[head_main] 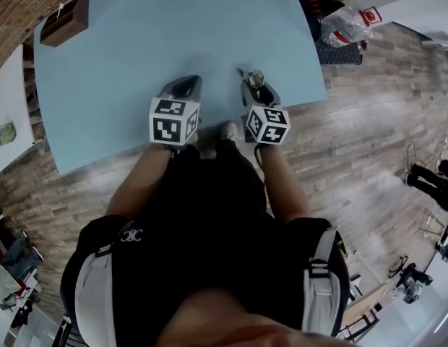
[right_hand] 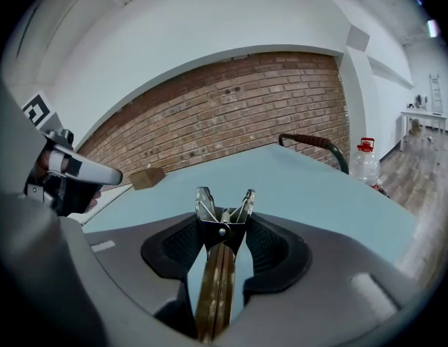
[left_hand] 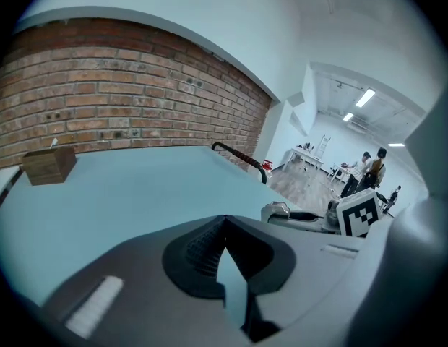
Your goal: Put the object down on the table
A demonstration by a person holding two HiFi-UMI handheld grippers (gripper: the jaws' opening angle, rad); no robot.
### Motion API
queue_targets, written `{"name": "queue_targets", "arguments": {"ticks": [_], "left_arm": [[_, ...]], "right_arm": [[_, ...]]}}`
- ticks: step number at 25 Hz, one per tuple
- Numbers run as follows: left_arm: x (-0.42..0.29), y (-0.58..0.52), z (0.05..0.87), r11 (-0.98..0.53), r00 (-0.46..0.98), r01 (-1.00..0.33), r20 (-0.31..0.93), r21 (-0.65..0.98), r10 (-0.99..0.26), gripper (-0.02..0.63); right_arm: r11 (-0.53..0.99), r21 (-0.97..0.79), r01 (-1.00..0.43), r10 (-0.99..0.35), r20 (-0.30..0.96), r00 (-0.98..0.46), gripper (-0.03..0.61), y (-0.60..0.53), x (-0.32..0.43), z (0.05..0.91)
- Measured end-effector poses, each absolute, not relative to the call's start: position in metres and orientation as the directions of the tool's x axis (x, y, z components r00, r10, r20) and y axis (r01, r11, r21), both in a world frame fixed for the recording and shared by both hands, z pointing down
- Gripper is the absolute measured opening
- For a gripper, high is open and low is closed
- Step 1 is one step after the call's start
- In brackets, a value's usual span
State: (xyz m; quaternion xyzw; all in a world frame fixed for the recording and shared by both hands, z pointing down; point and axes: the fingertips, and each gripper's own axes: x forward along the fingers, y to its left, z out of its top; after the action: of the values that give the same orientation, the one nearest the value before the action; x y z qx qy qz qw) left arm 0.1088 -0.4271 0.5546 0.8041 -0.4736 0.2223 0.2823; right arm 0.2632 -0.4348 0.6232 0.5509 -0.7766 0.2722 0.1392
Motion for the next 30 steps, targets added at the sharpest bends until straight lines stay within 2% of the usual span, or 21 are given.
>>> {"name": "queue_targets", "arguments": {"ticks": [14,30], "left_arm": [[0.087,-0.418,0.558,-0.307,0.375,-0.926,0.644,0.222,-0.667,0.000],[0.090,-0.412,0.563,-0.304,0.381,-0.923,0.655,0.234,-0.653,0.000]], "right_arm": [[0.323,-0.249,-0.913,-0.655,0.637,-0.406,0.190,-0.422,0.239,0.689],[0.339,-0.229,-0.912,-0.591,0.702,-0.396,0.189,-0.415,0.238,0.713]]}}
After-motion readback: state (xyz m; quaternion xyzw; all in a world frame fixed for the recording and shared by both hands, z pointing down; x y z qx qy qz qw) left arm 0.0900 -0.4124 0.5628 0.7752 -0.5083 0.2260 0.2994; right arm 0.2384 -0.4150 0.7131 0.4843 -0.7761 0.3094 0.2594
